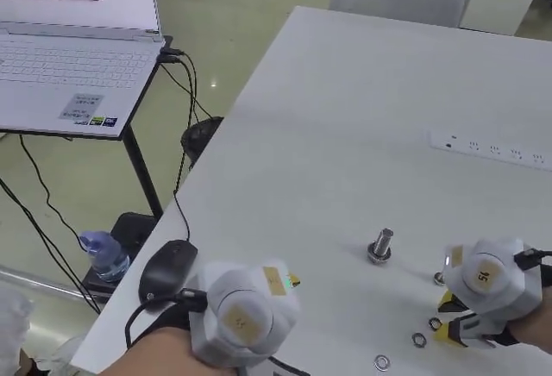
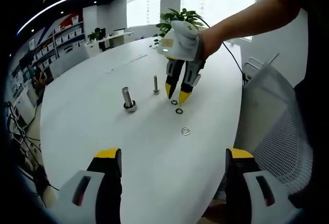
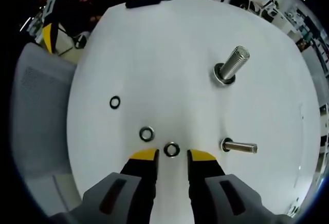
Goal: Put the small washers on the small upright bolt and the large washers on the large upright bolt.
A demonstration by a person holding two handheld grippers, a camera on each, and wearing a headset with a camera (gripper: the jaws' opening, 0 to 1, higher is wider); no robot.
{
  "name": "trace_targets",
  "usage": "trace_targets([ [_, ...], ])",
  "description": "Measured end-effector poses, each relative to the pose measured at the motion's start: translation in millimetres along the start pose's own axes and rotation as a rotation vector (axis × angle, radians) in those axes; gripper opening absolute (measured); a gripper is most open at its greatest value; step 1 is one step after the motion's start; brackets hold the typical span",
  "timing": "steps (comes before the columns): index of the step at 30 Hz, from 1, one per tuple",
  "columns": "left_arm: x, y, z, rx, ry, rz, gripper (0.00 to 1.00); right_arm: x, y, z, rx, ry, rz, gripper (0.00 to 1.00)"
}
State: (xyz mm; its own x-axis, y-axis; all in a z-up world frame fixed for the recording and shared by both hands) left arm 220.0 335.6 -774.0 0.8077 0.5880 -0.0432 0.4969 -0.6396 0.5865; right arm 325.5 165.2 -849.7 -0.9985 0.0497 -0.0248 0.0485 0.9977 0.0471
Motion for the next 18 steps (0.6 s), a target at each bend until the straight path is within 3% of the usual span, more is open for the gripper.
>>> trace_targets([
  [7,0.9,-1.8,1.9,0.004,-0.001,-0.004,0.82,0.0,0.6,0.2,-0.007,0.013,0.01,0.22],
  [18,0.2,-0.6,3.5,0.001,-0.004,0.0,0.81,0.8,3.7,0.1,0.023,-0.011,-0.006,0.14],
])
Point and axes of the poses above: the centre of the closed fingertips' face, and the gripper's own axes: z roughly forward along the fingers, x roughly to its left, y roughly out of its top, the point moved 3 cm from there along -z, roughly backward along the fingers, and after that the axes turned 13 degrees about x, right-handed, at the moved point
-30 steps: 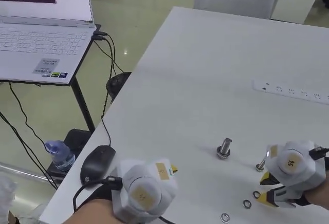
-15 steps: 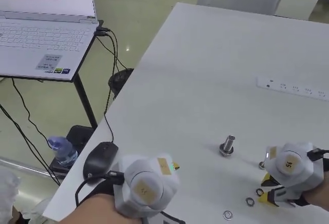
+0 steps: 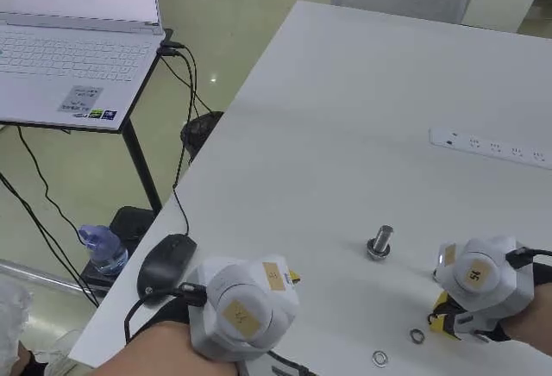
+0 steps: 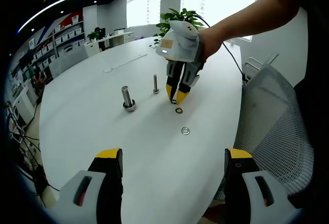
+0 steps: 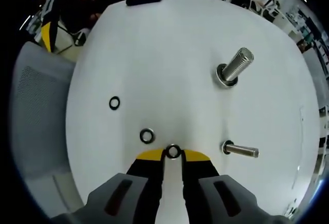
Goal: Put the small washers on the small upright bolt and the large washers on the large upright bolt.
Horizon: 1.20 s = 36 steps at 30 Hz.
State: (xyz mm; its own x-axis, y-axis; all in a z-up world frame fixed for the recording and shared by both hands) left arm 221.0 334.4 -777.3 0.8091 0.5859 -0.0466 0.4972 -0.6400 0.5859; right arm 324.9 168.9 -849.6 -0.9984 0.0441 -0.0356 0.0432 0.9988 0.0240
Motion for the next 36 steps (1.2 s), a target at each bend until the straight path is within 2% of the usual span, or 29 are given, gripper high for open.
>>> trace_targets([
  [5,-1.6,0.6,0.7,0.001,-0.004,0.002,0.8,-1.3,-0.6,0.0,0.015,0.004,0.016,0.14],
  [12,-1.6,1.5,-1.0,-0.003,0.0,0.001,0.8,-1.0,-0.4,0.5,0.005,0.006,0.051,0.13],
  [20,-3.3,1.5,0.0,0.007,-0.004,0.01,0.8,0.7,-1.7,-1.2,0.003,0.01,0.05,0.12],
  [36,-2.1,6.9,1.5,0.009,-0.007,0.015,0.79,-14.4,-23.1,-21.1,0.005,0.009,0.103,0.12],
])
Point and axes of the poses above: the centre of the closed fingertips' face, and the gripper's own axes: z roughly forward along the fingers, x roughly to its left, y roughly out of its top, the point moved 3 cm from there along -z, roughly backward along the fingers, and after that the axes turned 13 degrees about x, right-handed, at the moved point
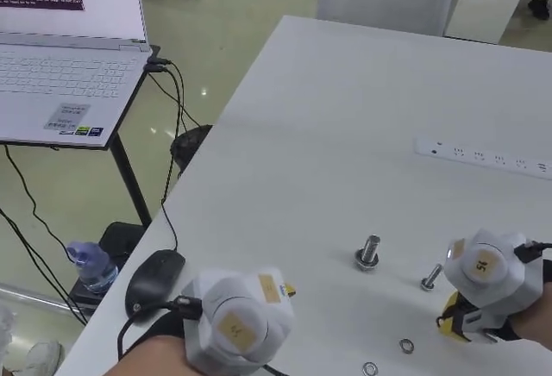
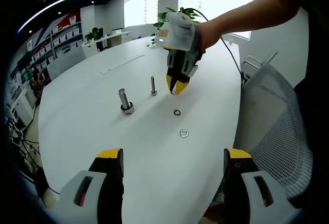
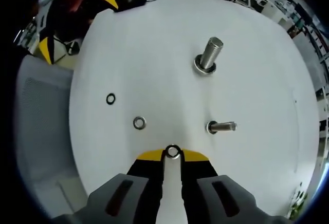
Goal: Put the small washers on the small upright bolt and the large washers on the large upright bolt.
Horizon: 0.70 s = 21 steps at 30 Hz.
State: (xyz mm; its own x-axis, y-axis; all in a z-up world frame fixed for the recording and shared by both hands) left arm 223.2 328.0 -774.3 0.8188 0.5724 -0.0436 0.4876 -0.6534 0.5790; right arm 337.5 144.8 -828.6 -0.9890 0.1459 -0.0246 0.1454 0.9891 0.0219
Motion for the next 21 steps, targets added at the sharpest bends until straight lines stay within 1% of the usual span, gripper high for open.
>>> trace_targets([
  [3,1.1,-0.9,0.1,0.005,0.004,0.0,0.79,-2.8,0.6,-6.5,-0.003,-0.001,0.003,0.12],
  [10,0.2,0.0,1.2,0.005,0.003,-0.001,0.79,-16.0,1.0,-19.4,-0.021,-0.009,0.03,0.12],
  [18,-0.9,1.0,2.5,0.008,-0.001,0.003,0.79,-35.3,3.1,-37.4,-0.034,-0.032,0.051,0.12],
  [19,-0.9,0.9,2.6,0.01,-0.001,0.002,0.79,-40.3,4.2,-37.2,-0.037,-0.035,0.053,0.12],
  [21,-0.5,1.3,2.3,0.008,-0.001,0.001,0.78,-45.0,5.8,-39.1,-0.041,-0.04,0.055,0.12],
])
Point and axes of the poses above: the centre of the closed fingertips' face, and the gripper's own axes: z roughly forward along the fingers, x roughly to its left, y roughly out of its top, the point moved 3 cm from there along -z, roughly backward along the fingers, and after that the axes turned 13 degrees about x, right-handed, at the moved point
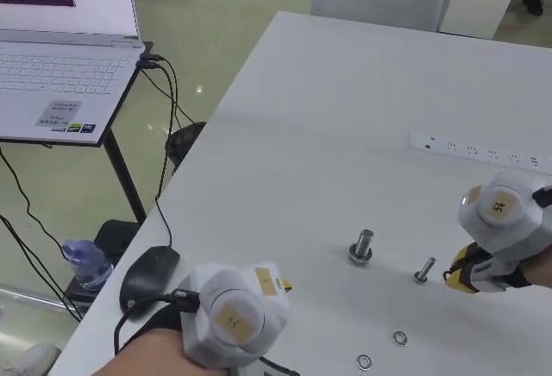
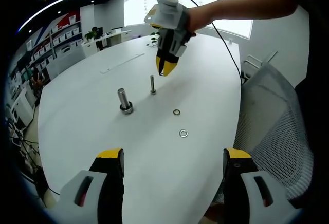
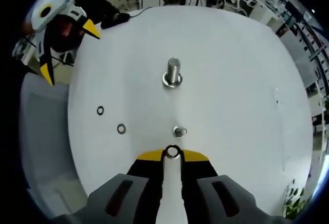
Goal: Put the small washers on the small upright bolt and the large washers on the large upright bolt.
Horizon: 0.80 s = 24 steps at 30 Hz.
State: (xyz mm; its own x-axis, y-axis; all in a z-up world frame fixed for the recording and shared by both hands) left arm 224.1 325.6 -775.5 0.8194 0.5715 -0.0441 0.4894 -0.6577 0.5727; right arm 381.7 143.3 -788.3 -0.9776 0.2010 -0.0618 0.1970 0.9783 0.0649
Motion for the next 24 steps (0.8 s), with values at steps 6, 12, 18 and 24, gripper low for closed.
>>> trace_targets([
  [6,0.8,2.5,-0.6,-0.014,-0.001,-0.008,0.8,-1.4,9.0,-10.9,-0.007,-0.012,-0.007,0.12],
  [12,2.2,2.0,0.4,-0.016,0.003,-0.007,0.83,-2.6,19.0,-13.7,-0.011,-0.014,-0.017,0.12],
  [18,2.5,1.1,2.0,-0.008,0.0,-0.006,0.85,-1.8,22.8,-11.4,-0.004,-0.007,-0.027,0.12],
  [24,2.5,-0.4,2.6,-0.004,-0.004,-0.009,0.84,-1.2,24.3,-6.8,0.009,0.006,-0.035,0.12],
])
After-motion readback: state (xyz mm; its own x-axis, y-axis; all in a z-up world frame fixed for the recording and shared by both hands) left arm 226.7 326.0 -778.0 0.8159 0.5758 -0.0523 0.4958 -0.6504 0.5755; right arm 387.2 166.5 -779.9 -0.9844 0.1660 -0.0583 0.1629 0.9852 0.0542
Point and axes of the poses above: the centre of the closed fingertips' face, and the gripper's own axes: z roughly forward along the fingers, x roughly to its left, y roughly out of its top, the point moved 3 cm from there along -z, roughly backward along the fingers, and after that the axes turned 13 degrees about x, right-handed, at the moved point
